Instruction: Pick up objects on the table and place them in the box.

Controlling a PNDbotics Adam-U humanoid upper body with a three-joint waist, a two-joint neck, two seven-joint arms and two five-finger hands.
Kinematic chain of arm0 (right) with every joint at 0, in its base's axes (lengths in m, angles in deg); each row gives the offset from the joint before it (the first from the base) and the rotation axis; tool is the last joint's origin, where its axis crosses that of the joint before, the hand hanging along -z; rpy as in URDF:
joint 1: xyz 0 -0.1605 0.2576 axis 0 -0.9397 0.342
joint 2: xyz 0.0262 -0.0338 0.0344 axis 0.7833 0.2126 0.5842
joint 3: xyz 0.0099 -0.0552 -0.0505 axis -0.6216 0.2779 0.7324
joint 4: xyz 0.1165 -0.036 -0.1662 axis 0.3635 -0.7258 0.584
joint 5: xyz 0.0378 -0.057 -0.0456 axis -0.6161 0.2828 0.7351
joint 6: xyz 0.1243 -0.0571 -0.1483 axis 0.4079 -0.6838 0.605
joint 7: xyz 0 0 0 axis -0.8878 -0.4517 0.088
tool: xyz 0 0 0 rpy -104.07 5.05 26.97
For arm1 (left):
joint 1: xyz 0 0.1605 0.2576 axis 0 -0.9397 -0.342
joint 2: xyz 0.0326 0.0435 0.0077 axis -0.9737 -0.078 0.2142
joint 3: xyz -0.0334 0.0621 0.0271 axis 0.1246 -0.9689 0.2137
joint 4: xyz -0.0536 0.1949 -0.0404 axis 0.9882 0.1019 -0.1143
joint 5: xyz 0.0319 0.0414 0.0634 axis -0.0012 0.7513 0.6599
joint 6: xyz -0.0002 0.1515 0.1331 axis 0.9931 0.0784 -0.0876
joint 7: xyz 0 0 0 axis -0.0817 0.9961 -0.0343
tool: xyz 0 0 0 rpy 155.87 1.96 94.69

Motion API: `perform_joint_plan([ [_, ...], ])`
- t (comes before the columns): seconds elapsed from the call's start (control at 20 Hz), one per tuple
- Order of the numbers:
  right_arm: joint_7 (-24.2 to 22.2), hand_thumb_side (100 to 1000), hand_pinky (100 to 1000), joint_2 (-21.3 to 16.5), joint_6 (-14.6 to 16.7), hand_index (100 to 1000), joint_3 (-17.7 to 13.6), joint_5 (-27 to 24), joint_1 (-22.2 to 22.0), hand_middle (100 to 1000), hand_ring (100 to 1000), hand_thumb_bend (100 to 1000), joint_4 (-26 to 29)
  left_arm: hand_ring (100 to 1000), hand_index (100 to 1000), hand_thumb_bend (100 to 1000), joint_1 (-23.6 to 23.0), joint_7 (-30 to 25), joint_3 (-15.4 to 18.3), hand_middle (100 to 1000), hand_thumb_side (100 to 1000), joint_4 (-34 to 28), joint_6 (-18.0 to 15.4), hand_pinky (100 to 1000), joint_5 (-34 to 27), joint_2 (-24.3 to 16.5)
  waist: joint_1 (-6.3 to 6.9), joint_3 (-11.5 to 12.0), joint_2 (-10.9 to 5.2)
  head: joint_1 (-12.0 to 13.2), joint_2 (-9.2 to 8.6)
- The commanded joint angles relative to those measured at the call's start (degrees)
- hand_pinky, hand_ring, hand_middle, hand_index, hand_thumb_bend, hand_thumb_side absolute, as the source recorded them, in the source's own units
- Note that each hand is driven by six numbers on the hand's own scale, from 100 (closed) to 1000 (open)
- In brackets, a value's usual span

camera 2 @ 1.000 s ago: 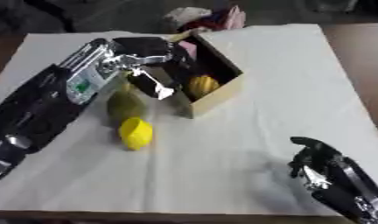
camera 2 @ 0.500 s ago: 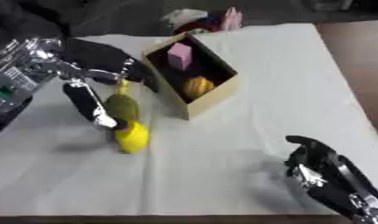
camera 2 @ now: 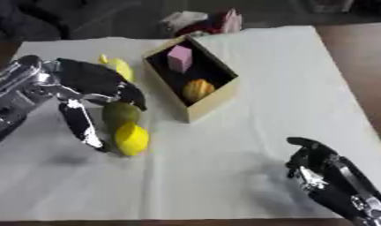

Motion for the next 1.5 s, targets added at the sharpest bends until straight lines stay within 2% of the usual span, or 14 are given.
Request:
perform_joint_plan([
  [0.05, 0.1, 410, 699, -0.7, 0.1, 841, -0.4, 0.1, 0.5, 484, 466, 100, 0.8, 869, 940, 588, 0.2, -5.1, -0.1, 878, 519, 1.3, -8.2, 892, 2.9, -0.1, -0.27, -0.1, -0.68, -0.2, -0.59],
  [0.35, 0.1, 411, 699, -0.7, 0.1, 841, -0.4, 0.1, 0.5, 484, 466, 100, 0.8, 875, 934, 622, -0.2, -4.4, -1.4, 873, 537, 3.0, -10.8, 899, 6.7, 0.6, -0.28, -0.1, -0.64, -0.1, -0.53],
  [0.5, 0.1, 409, 699, -0.7, 0.1, 841, -0.4, 0.1, 0.6, 483, 466, 100, 0.8, 848, 887, 557, -0.6, -2.4, -1.3, 813, 533, 3.3, -10.9, 881, 7.7, 0.8, -0.29, -0.1, -0.65, -0.3, -0.58],
  [1.0, 0.2, 409, 699, -0.6, 0.1, 840, -0.4, 0.2, 0.6, 483, 466, 100, 0.8, 746, 635, 350, -0.8, 9.6, -1.0, 523, 437, 3.2, -8.6, 826, 8.8, 0.9, -0.3, -0.1, -0.67, -0.4, -0.75],
  [1.2, 0.2, 408, 699, -0.7, 0.1, 841, -0.4, 0.2, 0.5, 483, 466, 100, 0.8, 720, 589, 295, -0.2, 12.0, 0.0, 481, 401, 1.9, -7.2, 817, 6.7, 0.6, -0.26, 0.0, -0.73, -0.5, -0.7],
  [1.5, 0.2, 409, 699, -0.7, 0.1, 840, -0.4, 0.1, 0.4, 483, 466, 100, 0.8, 717, 589, 281, 3.0, 12.7, 2.4, 479, 381, -1.3, -4.4, 815, 3.2, 0.6, -0.28, 0.1, -0.9, -0.7, -0.73],
])
